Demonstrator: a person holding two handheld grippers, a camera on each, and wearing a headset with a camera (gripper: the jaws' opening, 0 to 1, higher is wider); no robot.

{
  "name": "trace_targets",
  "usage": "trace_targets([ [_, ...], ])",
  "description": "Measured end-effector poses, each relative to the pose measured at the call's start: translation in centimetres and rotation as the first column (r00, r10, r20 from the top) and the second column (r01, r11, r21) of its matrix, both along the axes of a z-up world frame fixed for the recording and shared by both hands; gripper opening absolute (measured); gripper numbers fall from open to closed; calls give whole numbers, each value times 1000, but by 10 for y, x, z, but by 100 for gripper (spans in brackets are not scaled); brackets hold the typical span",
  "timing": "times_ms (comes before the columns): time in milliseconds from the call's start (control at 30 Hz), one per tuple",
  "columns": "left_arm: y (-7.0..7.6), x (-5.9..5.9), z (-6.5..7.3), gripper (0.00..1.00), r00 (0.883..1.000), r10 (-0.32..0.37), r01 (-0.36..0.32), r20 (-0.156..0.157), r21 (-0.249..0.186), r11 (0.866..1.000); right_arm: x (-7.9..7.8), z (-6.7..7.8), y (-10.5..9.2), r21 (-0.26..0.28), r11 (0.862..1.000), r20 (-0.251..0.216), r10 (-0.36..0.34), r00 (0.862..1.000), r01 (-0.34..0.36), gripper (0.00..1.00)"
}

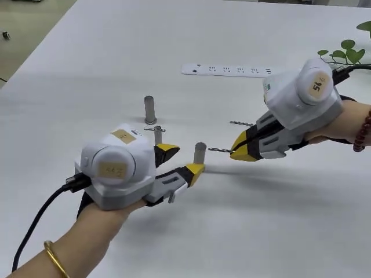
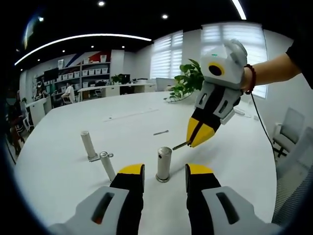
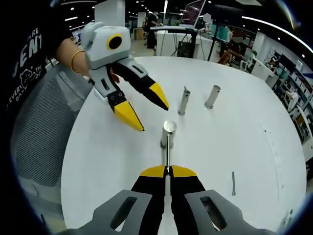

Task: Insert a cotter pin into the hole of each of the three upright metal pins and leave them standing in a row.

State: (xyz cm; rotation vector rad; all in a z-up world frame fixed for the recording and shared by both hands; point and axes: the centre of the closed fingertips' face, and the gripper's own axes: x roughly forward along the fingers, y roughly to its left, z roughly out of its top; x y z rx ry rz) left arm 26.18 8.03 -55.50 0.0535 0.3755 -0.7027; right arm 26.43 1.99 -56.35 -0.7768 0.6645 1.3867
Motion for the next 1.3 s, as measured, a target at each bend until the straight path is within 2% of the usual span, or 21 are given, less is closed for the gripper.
trace_targets([
  [433, -17, 14, -23, 27, 999, 18, -17, -43, 32, 999, 4, -3, 1, -5, 1000, -17, 26, 1000, -26, 0],
  [667, -19, 20, -28, 21, 999, 29, -27, -46, 40, 999, 5, -4, 3, -6, 999, -19, 33, 999, -33, 0],
  [767, -20, 21, -30, 17, 999, 28, -25, -41, 59, 998, 6, -4, 4, -13, 999, -17, 39, 999, -39, 0],
  [1100, -20, 25, -33, 11, 998, 40, -37, -40, 71, 997, 6, -3, 8, -7, 998, -17, 57, 998, -57, 0],
  [1300, -21, 25, -34, 10, 999, 27, -24, -37, 76, 997, 6, -3, 11, -15, 997, -16, 79, 997, -79, 0],
])
